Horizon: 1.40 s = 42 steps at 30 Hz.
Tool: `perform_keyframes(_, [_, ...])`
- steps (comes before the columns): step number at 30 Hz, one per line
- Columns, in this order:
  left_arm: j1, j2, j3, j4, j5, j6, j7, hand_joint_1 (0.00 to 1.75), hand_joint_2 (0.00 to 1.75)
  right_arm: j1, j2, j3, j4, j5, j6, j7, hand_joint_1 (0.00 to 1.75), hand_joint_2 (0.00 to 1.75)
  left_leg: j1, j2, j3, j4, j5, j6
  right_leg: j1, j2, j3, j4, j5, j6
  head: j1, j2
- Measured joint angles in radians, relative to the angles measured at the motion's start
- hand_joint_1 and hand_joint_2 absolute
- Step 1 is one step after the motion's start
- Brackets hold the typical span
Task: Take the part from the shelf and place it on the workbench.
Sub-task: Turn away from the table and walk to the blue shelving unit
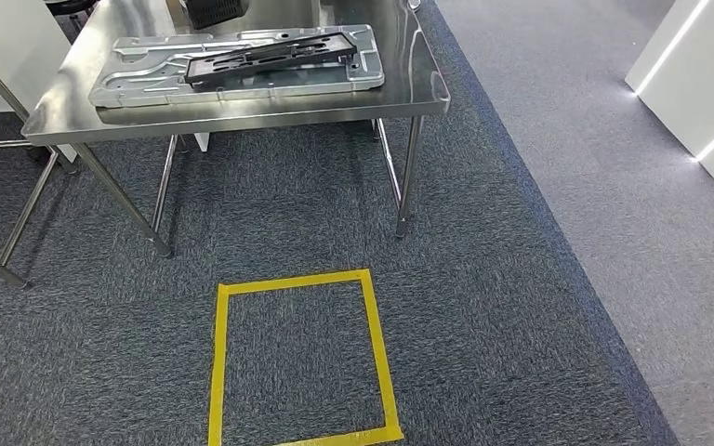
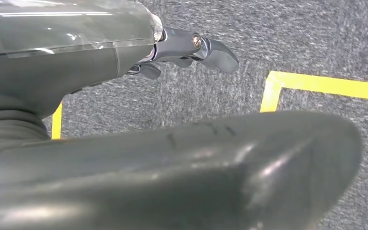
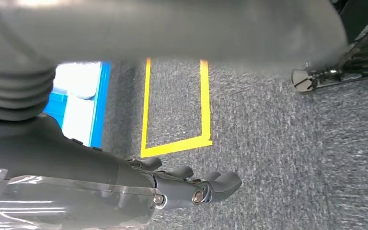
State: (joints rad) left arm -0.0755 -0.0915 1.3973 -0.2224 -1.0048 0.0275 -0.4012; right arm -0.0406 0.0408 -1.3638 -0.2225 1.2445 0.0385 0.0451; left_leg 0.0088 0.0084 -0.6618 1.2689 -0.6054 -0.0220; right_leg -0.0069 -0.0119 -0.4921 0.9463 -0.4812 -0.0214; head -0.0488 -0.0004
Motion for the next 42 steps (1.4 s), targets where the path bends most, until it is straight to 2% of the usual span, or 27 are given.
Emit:
perform_keyframes(1, [0.0,0.001,0.0,0.0,0.0,-0.002,0.0,0.0,0.0,0.0,0.001,0.0,0.0,-0.001,0.0,0.0,0.0,1.75,0.003,0.0,0.012,-0.003,0.01,-0.004,-0.001,0.0,-0.007,0.005,0.002,0.002,0.0,0.0])
perform_keyframes(2, [0.0,0.002,0.0,0.0,0.0,-0.005,-0.001,0.0,0.0,0.0,0.001,-0.001,0.001,-0.002,0.0,0.001,0.0,1.75,0.006,0.0,0.044,-0.049,0.037,-0.006,-0.003,0.0,-0.013,0.013,0.003,0.004,0.0,0.0])
perform_keyframes(4, [-0.003,0.005,0.0,0.0,0.0,-0.011,-0.002,0.0,0.0,-0.001,0.002,-0.003,0.001,-0.004,-0.002,0.004,0.0,1.75,0.012,0.0,0.131,-0.197,0.084,-0.009,-0.002,0.001,-0.027,0.033,-0.001,0.011,0.0,0.0])
perform_keyframes(5, [-0.004,0.005,0.0,0.0,0.0,-0.013,-0.003,0.0,0.44,-0.002,0.002,-0.003,0.001,-0.004,-0.004,0.009,0.0,1.75,0.014,-0.002,0.159,-0.25,0.094,-0.004,0.0,0.002,-0.034,0.043,-0.003,0.013,0.0,0.0])
perform_keyframes(6, [-0.005,0.006,0.0,0.0,0.0,-0.014,-0.003,0.0,0.87,-0.002,0.001,-0.004,0.001,-0.003,-0.008,0.016,0.0,1.75,0.014,-0.003,0.17,-0.277,0.095,0.001,0.003,0.003,-0.04,0.05,-0.004,0.014,0.0,0.0])
perform_keyframes(8, [-0.005,0.006,0.0,0.0,0.001,-0.015,-0.002,0.0,1.75,-0.003,0.0,-0.004,0.001,0.001,-0.017,0.034,0.0,1.75,0.01,-0.004,0.165,-0.279,0.095,0.013,0.004,0.005,-0.046,0.054,0.0,0.017,0.0,0.0])
perform_keyframes(12, [-0.005,0.007,0.0,0.0,0.011,-0.015,-0.004,0.0,1.75,-0.003,0.001,-0.006,0.002,0.0,-0.017,0.033,0.0,0.0,0.002,-0.003,0.161,-0.278,0.1,0.02,-0.002,0.007,-0.048,0.049,0.008,0.03,0.0,0.0])
perform_keyframes(16, [-0.006,0.011,0.0,0.0,0.022,-0.024,-0.006,0.0,1.75,-0.003,0.001,-0.008,0.002,-0.013,-0.005,-0.007,0.0,1.75,-0.001,-0.002,0.159,-0.277,0.102,0.024,-0.005,0.007,-0.048,0.046,0.013,0.038,0.0,0.0])
perform_keyframes(20, [-0.003,0.017,-0.015,0.0,0.036,-0.035,0.003,0.0,1.75,-0.001,0.002,-0.004,0.002,-0.028,-0.013,-0.015,0.0,1.75,-0.002,-0.002,0.158,-0.277,0.104,0.026,-0.006,0.007,-0.049,0.045,0.015,0.041,0.0,0.0])
perform_keyframes(25, [0.009,0.027,-0.098,0.0,0.102,-0.035,0.03,0.0,1.75,0.006,0.001,0.056,-0.001,-0.108,-0.022,-0.015,0.0,1.75,-0.001,-0.002,0.158,-0.277,0.105,0.026,-0.005,0.007,-0.051,0.046,0.016,0.042,0.0,0.0])
perform_keyframes(26, [0.012,0.029,-0.117,-0.001,0.117,-0.035,0.036,0.0,1.31,0.008,0.001,0.072,-0.001,-0.127,-0.022,-0.015,0.0,1.75,-0.001,-0.002,0.158,-0.277,0.105,0.026,-0.005,0.007,-0.051,0.047,0.016,0.042,0.0,0.0])
perform_keyframes(29, [0.022,0.032,-0.176,-0.004,0.162,-0.035,0.055,0.0,0.0,0.015,0.0,0.128,-0.006,-0.183,-0.022,-0.017,0.0,0.44,-0.001,-0.002,0.157,-0.277,0.106,0.025,-0.005,0.007,-0.052,0.048,0.016,0.042,0.0,0.0])
perform_keyframes(30, [0.025,0.033,-0.196,-0.005,0.177,-0.035,0.061,0.0,0.0,0.017,-0.001,0.148,-0.008,-0.201,-0.022,-0.018,0.0,0.0,-0.001,-0.002,0.157,-0.277,0.106,0.025,-0.005,0.007,-0.052,0.048,0.016,0.042,0.0,0.0])
perform_keyframes(42, [0.063,0.047,-0.437,-0.028,0.352,-0.033,0.133,0.0,0.0,0.047,-0.008,0.387,-0.036,-0.422,-0.024,-0.023,0.0,0.0,-0.001,-0.002,0.156,-0.277,0.106,0.025,-0.006,0.007,-0.053,0.048,0.016,0.042,0.0,0.0])
